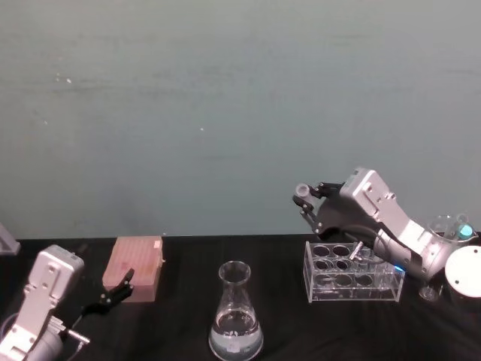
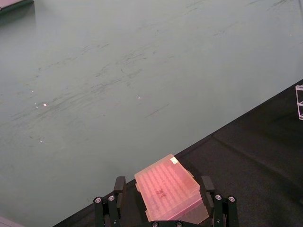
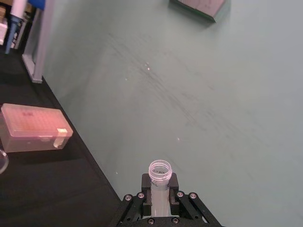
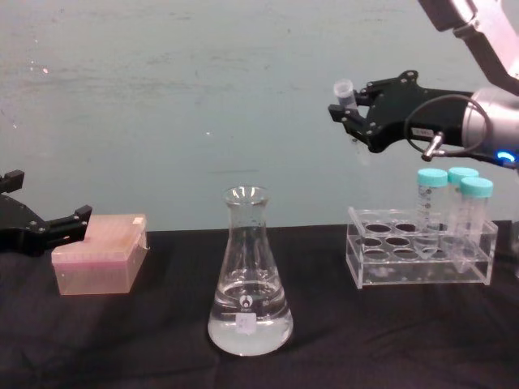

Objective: Pour the liquid from the test tube into the beaker using one hand.

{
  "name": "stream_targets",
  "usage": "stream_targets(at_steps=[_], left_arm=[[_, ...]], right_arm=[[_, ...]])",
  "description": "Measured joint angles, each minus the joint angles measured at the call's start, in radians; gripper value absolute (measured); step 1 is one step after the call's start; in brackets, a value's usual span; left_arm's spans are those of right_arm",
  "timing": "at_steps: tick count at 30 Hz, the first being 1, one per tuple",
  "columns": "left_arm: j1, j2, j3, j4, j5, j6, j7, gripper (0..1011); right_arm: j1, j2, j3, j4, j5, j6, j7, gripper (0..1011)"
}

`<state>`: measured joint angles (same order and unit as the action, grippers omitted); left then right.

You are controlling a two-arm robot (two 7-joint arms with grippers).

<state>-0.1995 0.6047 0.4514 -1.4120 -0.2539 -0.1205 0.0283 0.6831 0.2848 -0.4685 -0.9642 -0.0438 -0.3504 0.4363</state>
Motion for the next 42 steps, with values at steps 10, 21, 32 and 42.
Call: stream_targets(at_steps=[10, 21, 32, 42], left_arm=[[0.000, 0.000, 0.000, 0.000, 0.000, 0.000, 0.000, 1000], [0.000, 0.000, 0.000, 0.000, 0.000, 0.000, 0.000, 1000], [0.000, 0.000, 0.000, 0.000, 0.000, 0.000, 0.000, 1000], [0.000, 0.000, 0.000, 0.000, 0.000, 0.000, 0.000, 1000]], right_arm=[[-0.012, -0.001, -0.026, -0.046, -0.045, -0.026, 0.005, 203], [-0.024, -0.004, -0.058, -0.082, -0.082, -0.044, 0.013, 202], [-0.027, -0.005, -0.087, -0.086, -0.131, -0.073, 0.000, 203], [-0.022, -0.004, -0.120, -0.072, -0.226, -0.118, -0.061, 203]])
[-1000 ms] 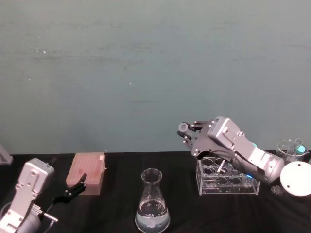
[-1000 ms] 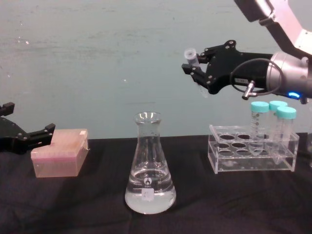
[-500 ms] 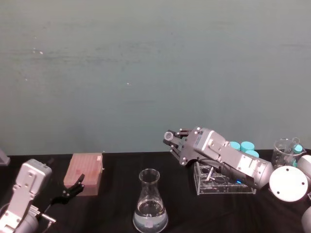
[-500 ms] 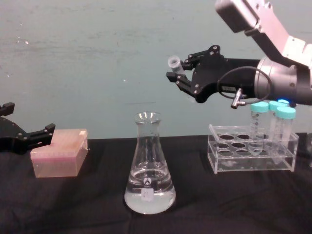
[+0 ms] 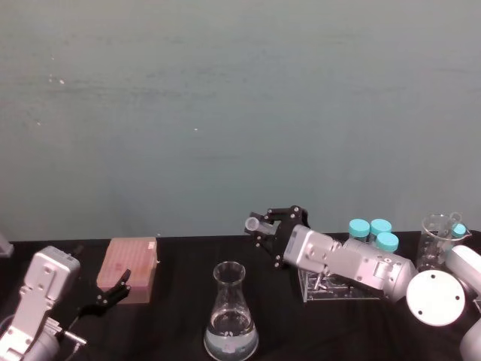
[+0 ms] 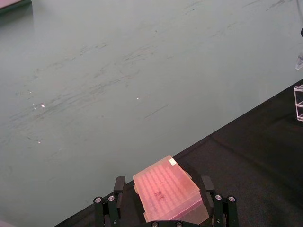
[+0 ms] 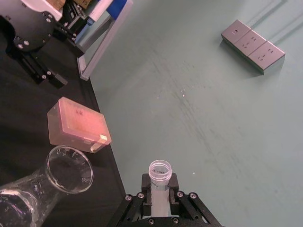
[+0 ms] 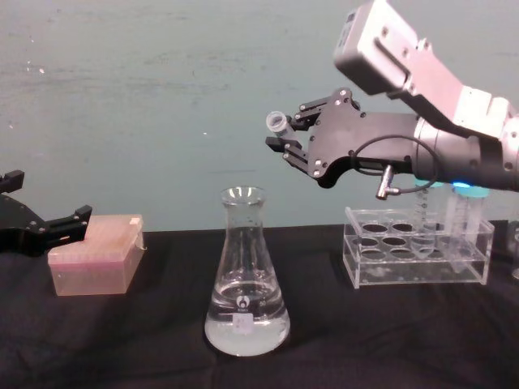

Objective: Pour the liquid from the test tube into the beaker using one hand.

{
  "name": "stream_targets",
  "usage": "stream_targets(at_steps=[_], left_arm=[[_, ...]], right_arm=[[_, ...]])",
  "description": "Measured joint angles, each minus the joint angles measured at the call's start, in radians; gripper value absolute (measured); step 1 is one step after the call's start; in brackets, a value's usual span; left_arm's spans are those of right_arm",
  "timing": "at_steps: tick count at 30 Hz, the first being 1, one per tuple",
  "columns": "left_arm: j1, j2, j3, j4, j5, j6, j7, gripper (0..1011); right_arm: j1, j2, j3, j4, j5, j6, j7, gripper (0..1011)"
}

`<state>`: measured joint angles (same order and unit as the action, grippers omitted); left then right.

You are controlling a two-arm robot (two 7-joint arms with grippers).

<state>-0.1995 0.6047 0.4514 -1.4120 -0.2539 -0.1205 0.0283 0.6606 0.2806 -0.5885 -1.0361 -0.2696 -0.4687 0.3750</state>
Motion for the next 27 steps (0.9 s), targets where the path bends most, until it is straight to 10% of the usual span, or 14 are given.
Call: stream_targets(at_steps=[27], left_arm=[[0.000, 0.000, 0.000, 0.000, 0.000, 0.000, 0.000, 1000]], right_arm=[[-0.002, 0.002, -0.056, 0.008, -0.215, -0.070, -0.155, 203]])
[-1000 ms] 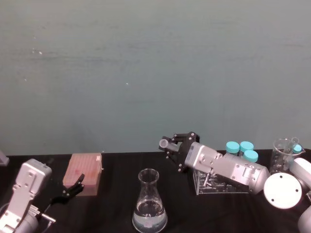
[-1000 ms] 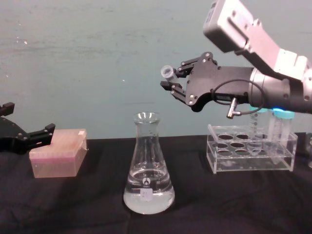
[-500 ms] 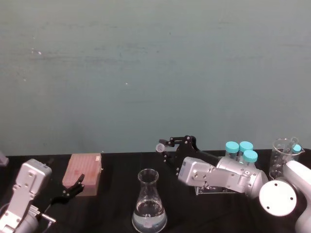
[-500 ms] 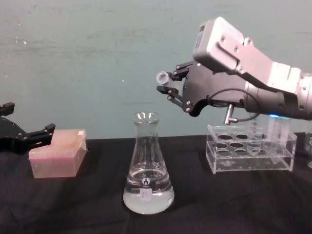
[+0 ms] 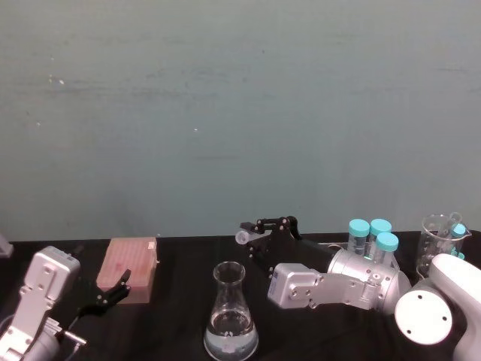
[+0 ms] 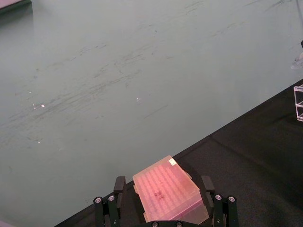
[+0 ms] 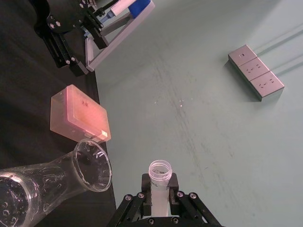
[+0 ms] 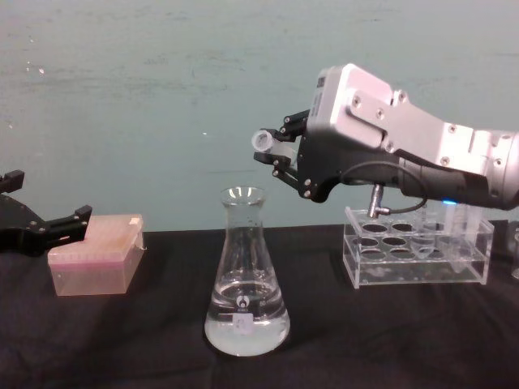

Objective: Pour the liquid from the test tube into the beaker using one hand.

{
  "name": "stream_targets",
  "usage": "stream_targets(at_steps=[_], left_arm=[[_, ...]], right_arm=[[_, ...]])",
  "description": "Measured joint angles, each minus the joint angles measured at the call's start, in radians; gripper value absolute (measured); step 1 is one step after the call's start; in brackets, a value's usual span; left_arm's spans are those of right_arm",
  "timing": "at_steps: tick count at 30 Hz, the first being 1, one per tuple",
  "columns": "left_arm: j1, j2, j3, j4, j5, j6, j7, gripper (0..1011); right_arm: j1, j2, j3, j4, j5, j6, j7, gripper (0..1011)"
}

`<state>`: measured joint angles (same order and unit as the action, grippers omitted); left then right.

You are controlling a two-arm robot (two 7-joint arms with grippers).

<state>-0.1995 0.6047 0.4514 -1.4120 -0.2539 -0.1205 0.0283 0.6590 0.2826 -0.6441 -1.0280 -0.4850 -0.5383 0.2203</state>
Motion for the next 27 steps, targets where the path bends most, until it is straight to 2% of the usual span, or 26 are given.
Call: stream_targets(at_steps=[13, 27], left_arm=[[0.000, 0.000, 0.000, 0.000, 0.000, 0.000, 0.000, 1000], [0.000, 0.000, 0.000, 0.000, 0.000, 0.000, 0.000, 1000]], right_arm=[[-0.002, 0.004, -0.025, -0.004, -0.093, -0.010, -0.079, 203], [0.011, 0.005, -0.049, 0.011, -0.154, -0.021, -0.129, 202]])
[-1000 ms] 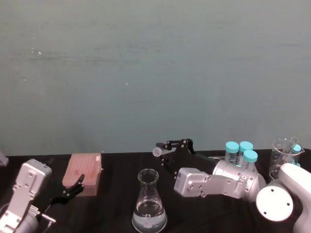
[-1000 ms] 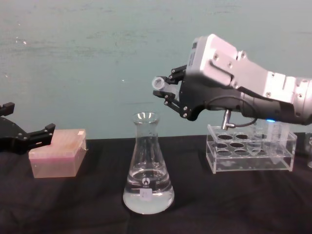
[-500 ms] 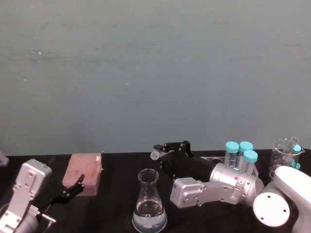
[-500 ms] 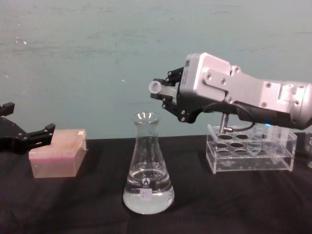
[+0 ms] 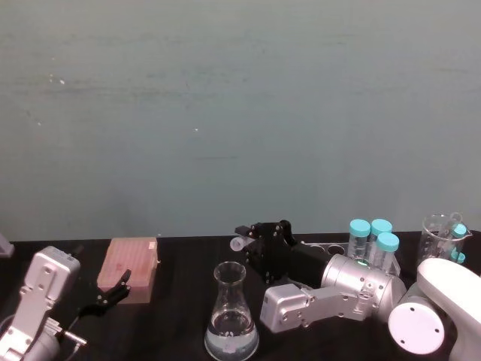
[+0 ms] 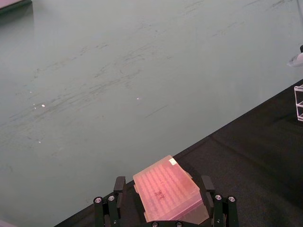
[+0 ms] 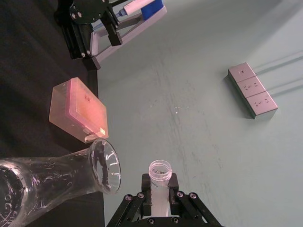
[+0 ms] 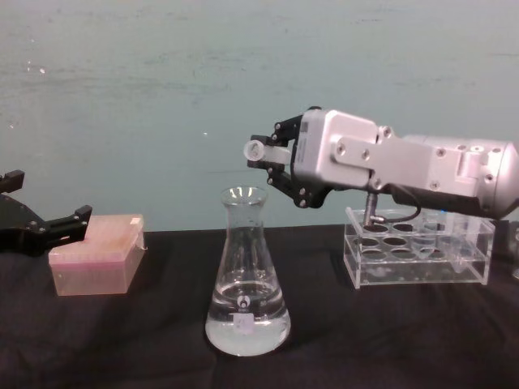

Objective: Pour the liquid from the test tube into the beaker using one hand.

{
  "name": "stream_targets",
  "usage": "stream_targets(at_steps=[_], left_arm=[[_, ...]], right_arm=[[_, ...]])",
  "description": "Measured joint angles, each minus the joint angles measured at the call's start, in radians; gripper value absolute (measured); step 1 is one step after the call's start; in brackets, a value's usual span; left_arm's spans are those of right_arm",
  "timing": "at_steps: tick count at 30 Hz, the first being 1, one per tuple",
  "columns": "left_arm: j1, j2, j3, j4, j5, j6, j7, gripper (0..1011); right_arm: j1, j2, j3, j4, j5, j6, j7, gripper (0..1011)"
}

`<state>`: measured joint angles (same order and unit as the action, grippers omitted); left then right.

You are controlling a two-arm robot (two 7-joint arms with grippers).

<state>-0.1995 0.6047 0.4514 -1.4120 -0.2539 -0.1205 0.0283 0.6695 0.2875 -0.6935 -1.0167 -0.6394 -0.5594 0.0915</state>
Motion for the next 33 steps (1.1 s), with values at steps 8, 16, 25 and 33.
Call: stream_targets(at_steps=[8, 16, 25, 33], left_arm=[[0.000, 0.000, 0.000, 0.000, 0.000, 0.000, 0.000, 1000], [0.000, 0.000, 0.000, 0.000, 0.000, 0.000, 0.000, 1000], [0.000, 0.000, 0.000, 0.000, 0.000, 0.000, 0.000, 1000], [0.000, 0.000, 0.000, 0.000, 0.000, 0.000, 0.000, 1000]], right_arm=[[0.008, 0.001, -0.017, 0.013, -0.033, -0.008, -0.026, 202], [0.018, 0.004, -0.039, 0.025, -0.080, -0.013, -0.068, 203], [0.023, 0.013, -0.056, 0.024, -0.123, -0.014, -0.115, 203], [0.024, 0.025, -0.067, 0.019, -0.156, -0.013, -0.158, 202]])
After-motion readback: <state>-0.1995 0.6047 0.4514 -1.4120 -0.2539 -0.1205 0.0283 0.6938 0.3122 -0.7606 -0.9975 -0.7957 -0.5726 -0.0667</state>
